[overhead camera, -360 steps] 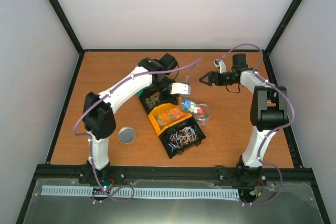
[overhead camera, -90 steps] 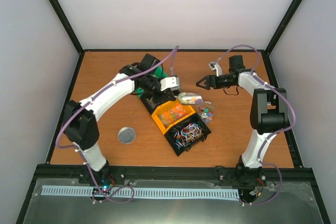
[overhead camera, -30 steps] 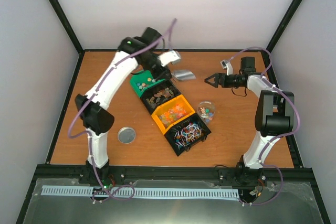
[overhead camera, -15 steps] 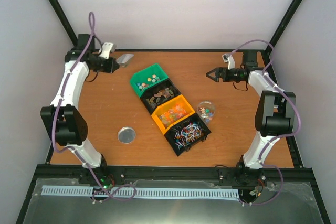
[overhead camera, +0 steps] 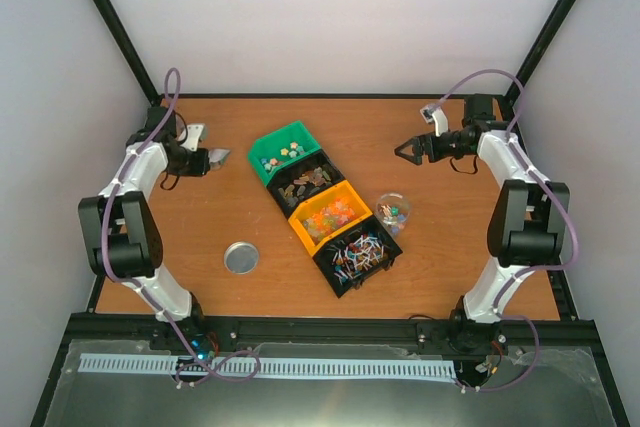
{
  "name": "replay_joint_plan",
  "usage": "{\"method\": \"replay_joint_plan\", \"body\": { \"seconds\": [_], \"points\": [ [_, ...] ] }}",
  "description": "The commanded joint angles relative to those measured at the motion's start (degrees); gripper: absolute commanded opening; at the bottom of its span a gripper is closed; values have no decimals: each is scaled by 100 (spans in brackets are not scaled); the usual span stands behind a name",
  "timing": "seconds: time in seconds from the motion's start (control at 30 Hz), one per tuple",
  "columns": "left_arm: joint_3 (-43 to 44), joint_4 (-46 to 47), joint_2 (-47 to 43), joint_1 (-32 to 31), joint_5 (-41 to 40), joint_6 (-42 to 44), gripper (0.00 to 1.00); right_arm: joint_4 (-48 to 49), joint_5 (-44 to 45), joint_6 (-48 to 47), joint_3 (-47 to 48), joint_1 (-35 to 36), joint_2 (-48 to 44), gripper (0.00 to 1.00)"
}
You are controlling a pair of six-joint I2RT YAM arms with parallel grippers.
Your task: Pack the candies
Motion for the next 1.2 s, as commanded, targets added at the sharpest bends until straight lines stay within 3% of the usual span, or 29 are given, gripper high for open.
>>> {"method": "replay_joint_plan", "body": {
  "seconds": [0.0,0.2,0.37,0.7,0.83,1.0,1.17],
  "points": [
    [-79,610,238,28,-131,88,1,-870,-278,-979,182,-38,-311,100],
    [-190,721,480,28,-178,280,3,-2480,-559,-2536,254,-36,-601,100],
    [-362,695,520,21,-175,299,8,-3463,-434,-3943,-324,-37,-1290,100],
    [-545,555,790,28,-148,303,11,-3658,413,-5433,-1958,202,-1991,97],
    [-575,490,828,28,-48,295,15,-3757,612,-5875,-2207,318,-2133,96],
    [-500,337,881,27,41,346,24,-3979,861,-6413,-2574,476,-2359,94],
    [-247,43,718,27,158,452,41,-4035,987,-6737,-2910,815,-2682,94]
  ]
}}
